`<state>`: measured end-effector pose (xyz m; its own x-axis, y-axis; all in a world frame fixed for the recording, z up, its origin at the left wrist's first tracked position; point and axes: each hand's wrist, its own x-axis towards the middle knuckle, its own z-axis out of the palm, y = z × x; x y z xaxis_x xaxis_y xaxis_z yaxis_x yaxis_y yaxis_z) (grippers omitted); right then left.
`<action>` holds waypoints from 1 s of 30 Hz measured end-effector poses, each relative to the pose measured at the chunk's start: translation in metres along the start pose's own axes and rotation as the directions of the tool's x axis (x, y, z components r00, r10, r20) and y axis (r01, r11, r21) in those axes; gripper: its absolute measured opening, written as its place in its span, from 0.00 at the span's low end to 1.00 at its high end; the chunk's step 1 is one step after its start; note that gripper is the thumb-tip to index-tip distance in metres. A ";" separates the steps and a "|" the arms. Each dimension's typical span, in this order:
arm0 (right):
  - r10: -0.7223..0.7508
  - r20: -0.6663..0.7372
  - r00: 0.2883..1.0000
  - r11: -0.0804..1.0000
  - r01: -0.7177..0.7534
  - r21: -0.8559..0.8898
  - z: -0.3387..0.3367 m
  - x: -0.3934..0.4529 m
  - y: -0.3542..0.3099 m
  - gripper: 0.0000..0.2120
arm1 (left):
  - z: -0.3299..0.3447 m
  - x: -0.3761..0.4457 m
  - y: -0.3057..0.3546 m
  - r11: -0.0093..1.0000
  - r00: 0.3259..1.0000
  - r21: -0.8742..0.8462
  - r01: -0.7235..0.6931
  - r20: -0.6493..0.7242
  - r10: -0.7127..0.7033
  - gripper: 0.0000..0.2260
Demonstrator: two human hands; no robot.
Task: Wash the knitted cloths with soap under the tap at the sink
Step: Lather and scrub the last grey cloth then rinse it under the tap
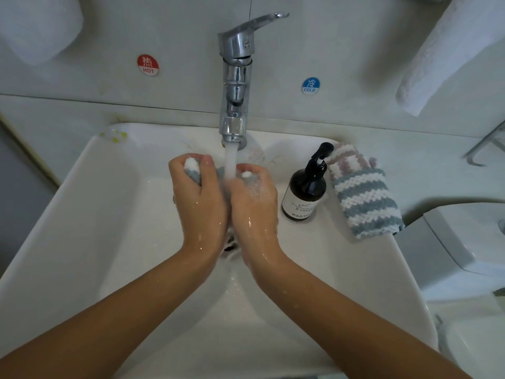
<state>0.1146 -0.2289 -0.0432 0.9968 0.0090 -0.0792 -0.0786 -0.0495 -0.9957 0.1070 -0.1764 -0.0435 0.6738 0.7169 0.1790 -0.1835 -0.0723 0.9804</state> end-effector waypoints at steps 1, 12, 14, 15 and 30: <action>0.021 0.010 1.000 1.000 -0.021 0.018 0.001 0.000 0.003 0.10 | 0.001 -0.003 0.002 1.000 1.000 -0.002 -0.022 0.021 0.022 0.02; 0.110 -0.033 0.993 0.984 -0.105 0.141 -0.004 0.016 0.008 0.10 | 0.000 -0.009 -0.003 0.997 0.981 0.070 0.035 0.186 -0.047 0.16; 0.112 -0.080 0.991 0.979 -0.096 0.180 -0.008 0.020 0.005 0.11 | -0.001 -0.008 -0.002 0.996 0.982 0.052 0.069 0.172 -0.077 0.20; 0.103 -0.103 0.989 0.979 -0.083 0.187 -0.010 0.021 0.004 0.09 | -0.002 -0.007 -0.001 0.996 0.982 0.039 0.085 0.164 -0.090 0.22; 0.017 -0.193 0.981 0.976 0.025 0.215 -0.018 0.026 -0.010 0.18 | 0.010 -0.027 -0.005 0.958 0.905 0.005 0.287 0.328 -0.273 0.08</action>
<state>0.1414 -0.2465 -0.0349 0.9790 -0.1852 -0.0857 -0.0546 0.1670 -0.9844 0.0969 -0.2021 -0.0528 0.8941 0.4409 -0.0781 0.0209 0.1332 0.9909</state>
